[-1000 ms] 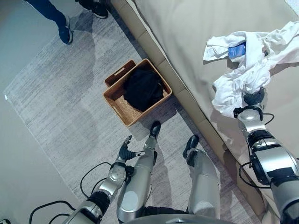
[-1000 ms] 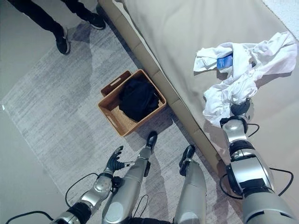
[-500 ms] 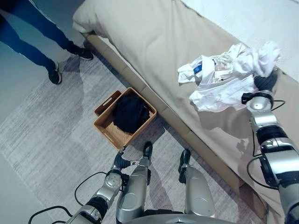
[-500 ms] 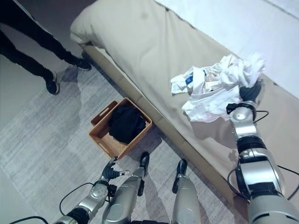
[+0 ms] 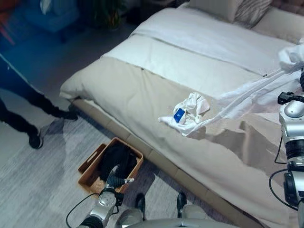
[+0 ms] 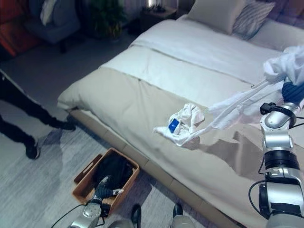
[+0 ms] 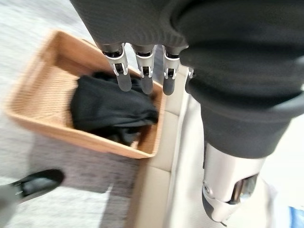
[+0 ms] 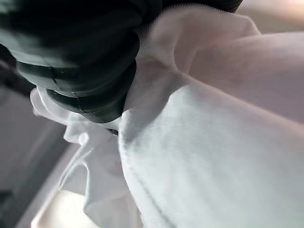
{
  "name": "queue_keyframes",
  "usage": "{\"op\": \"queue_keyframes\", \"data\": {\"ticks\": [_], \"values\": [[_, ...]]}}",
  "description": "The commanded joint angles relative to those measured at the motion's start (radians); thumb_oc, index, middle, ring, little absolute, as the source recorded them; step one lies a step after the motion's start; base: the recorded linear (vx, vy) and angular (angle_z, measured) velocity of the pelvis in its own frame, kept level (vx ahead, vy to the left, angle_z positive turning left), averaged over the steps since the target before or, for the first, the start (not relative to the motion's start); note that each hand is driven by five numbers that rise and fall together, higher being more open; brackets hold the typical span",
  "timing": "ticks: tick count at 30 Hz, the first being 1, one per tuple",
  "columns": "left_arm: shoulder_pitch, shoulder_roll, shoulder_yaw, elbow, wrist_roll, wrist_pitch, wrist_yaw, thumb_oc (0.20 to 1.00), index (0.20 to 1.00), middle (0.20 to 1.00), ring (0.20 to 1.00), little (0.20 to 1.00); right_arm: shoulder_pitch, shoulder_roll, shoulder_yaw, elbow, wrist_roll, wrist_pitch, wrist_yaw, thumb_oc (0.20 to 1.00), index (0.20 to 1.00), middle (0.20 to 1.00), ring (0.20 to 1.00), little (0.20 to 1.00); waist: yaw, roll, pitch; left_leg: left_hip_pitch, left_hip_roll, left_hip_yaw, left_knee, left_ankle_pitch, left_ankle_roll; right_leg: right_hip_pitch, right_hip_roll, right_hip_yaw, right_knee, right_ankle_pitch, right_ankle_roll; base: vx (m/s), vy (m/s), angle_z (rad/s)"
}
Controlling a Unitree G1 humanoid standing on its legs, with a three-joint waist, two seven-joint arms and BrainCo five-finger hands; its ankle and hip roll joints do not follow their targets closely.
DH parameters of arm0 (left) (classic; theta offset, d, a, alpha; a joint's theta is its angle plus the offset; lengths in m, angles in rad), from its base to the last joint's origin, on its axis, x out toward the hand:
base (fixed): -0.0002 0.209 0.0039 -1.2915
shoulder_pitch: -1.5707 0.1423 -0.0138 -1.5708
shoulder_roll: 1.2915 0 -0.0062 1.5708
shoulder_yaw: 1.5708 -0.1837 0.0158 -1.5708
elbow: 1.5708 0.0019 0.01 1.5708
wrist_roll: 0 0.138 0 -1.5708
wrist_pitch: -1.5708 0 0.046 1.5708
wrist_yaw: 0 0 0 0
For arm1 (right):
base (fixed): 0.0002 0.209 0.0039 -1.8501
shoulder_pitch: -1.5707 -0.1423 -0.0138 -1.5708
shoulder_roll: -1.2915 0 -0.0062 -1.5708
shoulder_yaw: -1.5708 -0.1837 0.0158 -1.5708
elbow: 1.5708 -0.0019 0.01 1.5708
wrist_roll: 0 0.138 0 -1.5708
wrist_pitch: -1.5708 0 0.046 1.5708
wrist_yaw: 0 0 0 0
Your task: Pick up clothes into the bucket
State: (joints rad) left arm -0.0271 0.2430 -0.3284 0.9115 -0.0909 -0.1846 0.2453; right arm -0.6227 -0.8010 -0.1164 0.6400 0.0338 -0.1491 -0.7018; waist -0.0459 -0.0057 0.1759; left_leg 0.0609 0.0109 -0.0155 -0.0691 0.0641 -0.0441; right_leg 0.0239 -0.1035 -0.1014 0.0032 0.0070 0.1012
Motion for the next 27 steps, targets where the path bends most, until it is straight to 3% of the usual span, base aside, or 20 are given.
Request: {"op": "queue_keyframes", "data": {"ticks": [1,10,20,25,27], "values": [[0.001,0.0,-0.016,-0.007,0.046,-0.027,-0.016,1.0,1.0,1.0,1.0,1.0,-0.056,-0.094,0.0,-0.086,-0.043,-0.064,-0.034,0.2,0.2,0.2,0.2,0.2,0.02,-0.046,-0.064,-0.037,-0.025,0.005,0.113,-0.115,0.011,-0.02,-0.02,0.005,0.07,-0.022,0.041,0.07,0.0,-0.22],[-0.002,-0.002,-0.05,-0.089,0.017,-0.036,-0.047,1.0,1.0,1.0,1.0,1.0,-0.165,-0.173,0.085,-0.092,-0.032,-0.056,0.024,0.2,0.2,0.2,0.2,0.2,0.011,-0.054,-0.123,0.017,-0.02,0.025,0.104,-0.131,0.01,0.036,-0.02,0.017,0.046,-0.023,0.042,0.04,-0.001,-0.09],[-0.021,0.031,-0.069,-0.31,-0.084,-0.069,-0.089,1.0,1.0,1.0,1.0,1.0,-0.192,-0.103,0.115,-0.215,-0.027,-0.077,0.051,0.2,0.2,0.2,0.2,0.2,0.006,-0.053,-0.139,0.027,-0.023,0.036,0.1,-0.127,0.015,0.04,-0.028,0.029,0.036,-0.008,0.046,0.0,0.002,-0.02],[-0.048,0.058,-0.086,-0.452,-0.152,-0.075,-0.125,1.0,1.0,1.0,1.0,1.0,-0.224,-0.087,0.172,-0.262,0.008,-0.081,0.115,0.2,0.2,0.2,0.2,0.2,-0.003,-0.052,-0.142,0.031,-0.025,0.04,0.096,-0.126,0.016,0.039,-0.03,0.037,0.034,-0.004,0.047,-0.01,0.014,-0.05],[-0.083,0.07,-0.105,-0.529,-0.186,-0.068,-0.152,1.0,1.0,1.0,1.0,1.0,-0.222,-0.074,0.215,-0.322,0.028,-0.083,0.183,0.2,0.2,0.2,0.2,0.2,-0.013,-0.05,-0.142,0.034,-0.025,0.044,0.094,-0.125,0.017,0.039,-0.032,0.039,0.034,-0.001,0.047,-0.02,0.008,-0.04]]}}
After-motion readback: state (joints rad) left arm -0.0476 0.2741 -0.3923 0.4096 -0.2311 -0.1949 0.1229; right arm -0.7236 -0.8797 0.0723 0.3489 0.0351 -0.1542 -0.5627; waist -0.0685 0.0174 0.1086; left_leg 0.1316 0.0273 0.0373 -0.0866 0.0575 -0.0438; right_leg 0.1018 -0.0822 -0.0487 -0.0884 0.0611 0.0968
